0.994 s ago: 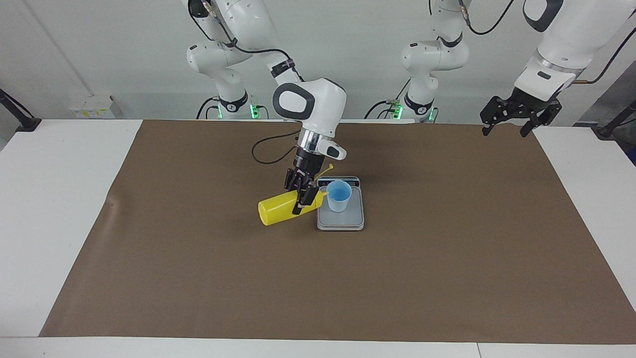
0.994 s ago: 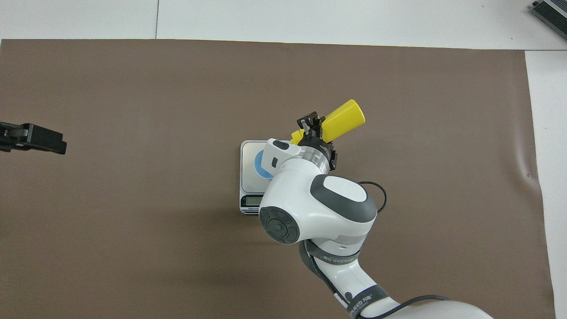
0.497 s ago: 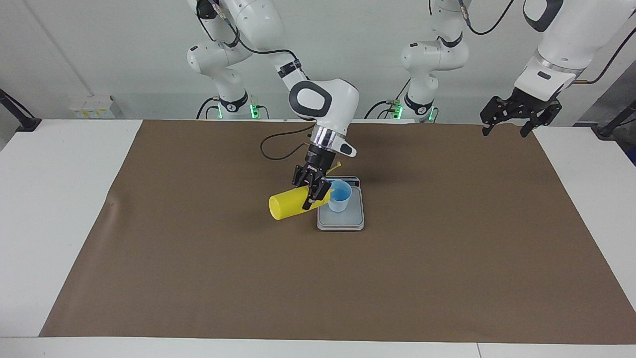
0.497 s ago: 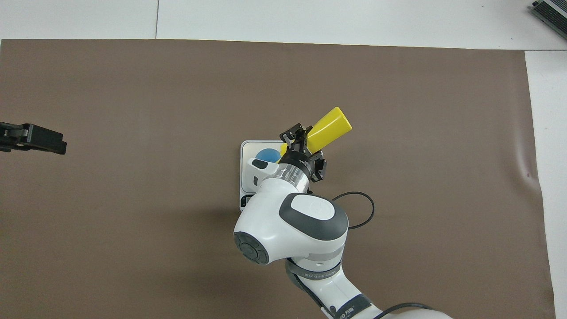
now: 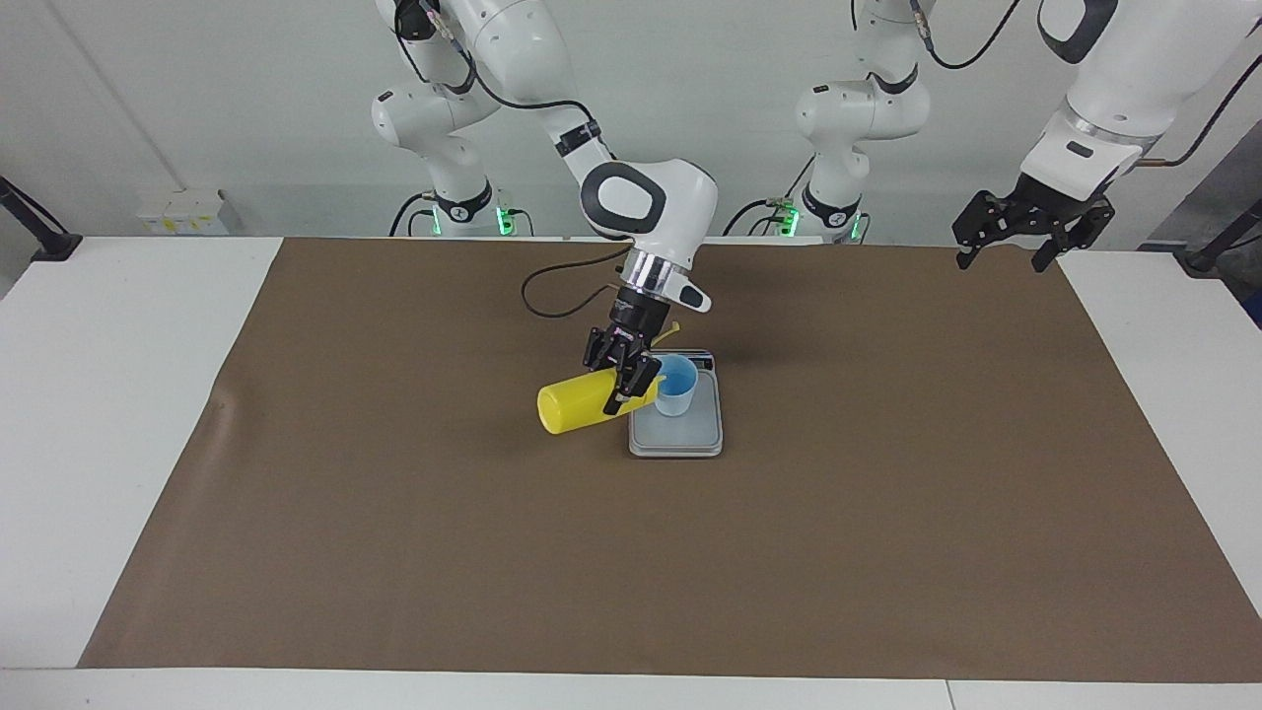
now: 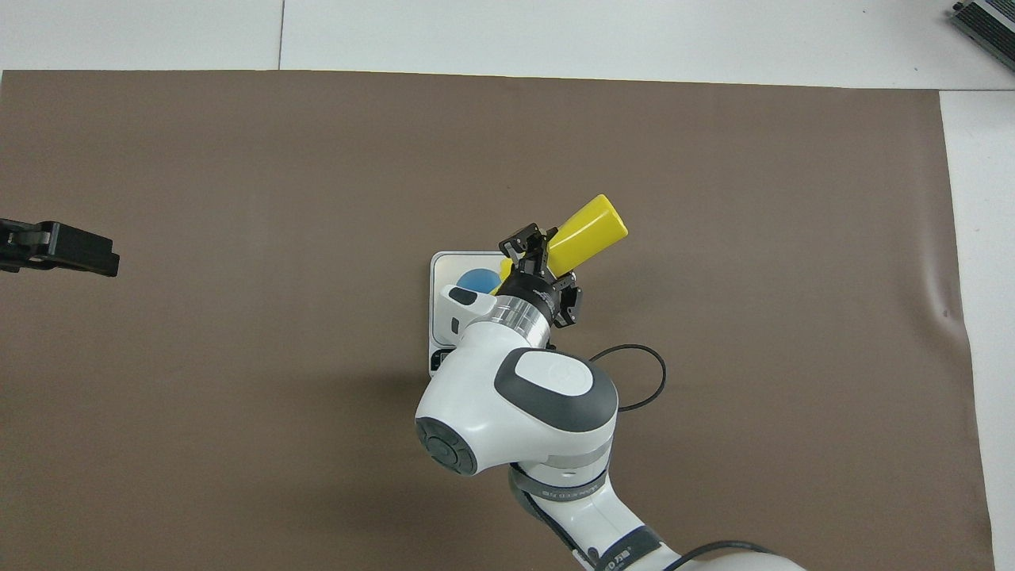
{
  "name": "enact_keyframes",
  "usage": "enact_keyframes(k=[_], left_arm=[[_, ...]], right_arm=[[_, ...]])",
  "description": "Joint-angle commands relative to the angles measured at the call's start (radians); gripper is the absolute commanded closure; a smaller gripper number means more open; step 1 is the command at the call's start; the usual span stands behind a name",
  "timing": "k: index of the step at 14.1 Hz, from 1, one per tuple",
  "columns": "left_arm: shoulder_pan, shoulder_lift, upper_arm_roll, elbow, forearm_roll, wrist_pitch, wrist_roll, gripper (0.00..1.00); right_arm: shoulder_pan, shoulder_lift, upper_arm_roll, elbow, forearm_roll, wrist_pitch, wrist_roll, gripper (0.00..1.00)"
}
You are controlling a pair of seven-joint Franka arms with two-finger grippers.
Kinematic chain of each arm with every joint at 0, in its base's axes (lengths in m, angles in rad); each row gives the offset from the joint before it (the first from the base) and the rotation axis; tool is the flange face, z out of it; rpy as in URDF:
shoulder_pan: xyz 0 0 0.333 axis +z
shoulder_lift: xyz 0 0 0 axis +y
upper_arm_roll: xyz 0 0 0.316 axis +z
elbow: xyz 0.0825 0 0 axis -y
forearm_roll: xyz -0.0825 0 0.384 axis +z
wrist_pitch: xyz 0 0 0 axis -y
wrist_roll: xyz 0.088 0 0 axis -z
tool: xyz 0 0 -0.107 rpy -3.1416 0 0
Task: Pour seasoning into cup on scale with both arms
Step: 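Tilt the yellow bottle nozzle down into the blue cup with the right gripper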
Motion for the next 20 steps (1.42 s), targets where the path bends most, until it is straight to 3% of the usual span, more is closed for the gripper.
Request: enact_keyframes(k=[1, 4, 13, 20], left_arm=[[0.011, -0.006, -0.003, -0.003, -0.014, -0.015, 0.004, 0.0], [0.011, -0.007, -0.003, -0.003, -0.015, -0.015, 0.004, 0.0], [0.011, -0.007, -0.003, -0.003, -0.014, -0.015, 0.004, 0.0], [0.011, -0.007, -0.003, -0.003, -0.014, -0.015, 0.004, 0.0]], right_arm=[[-0.002, 0.003, 0.002, 0.02, -0.034, -0.008, 0.034, 1.0], [-0.007, -0.025, 0.007, 0.019, -0.003, 0.001, 0.038, 1.0], [-0.077, -0.132, 0.008, -0.001, 0.279, 0.046, 0.028, 1.0], [-0.244, -0.208, 0.008, -0.01, 0.703, 0.101, -0.199, 1.0]])
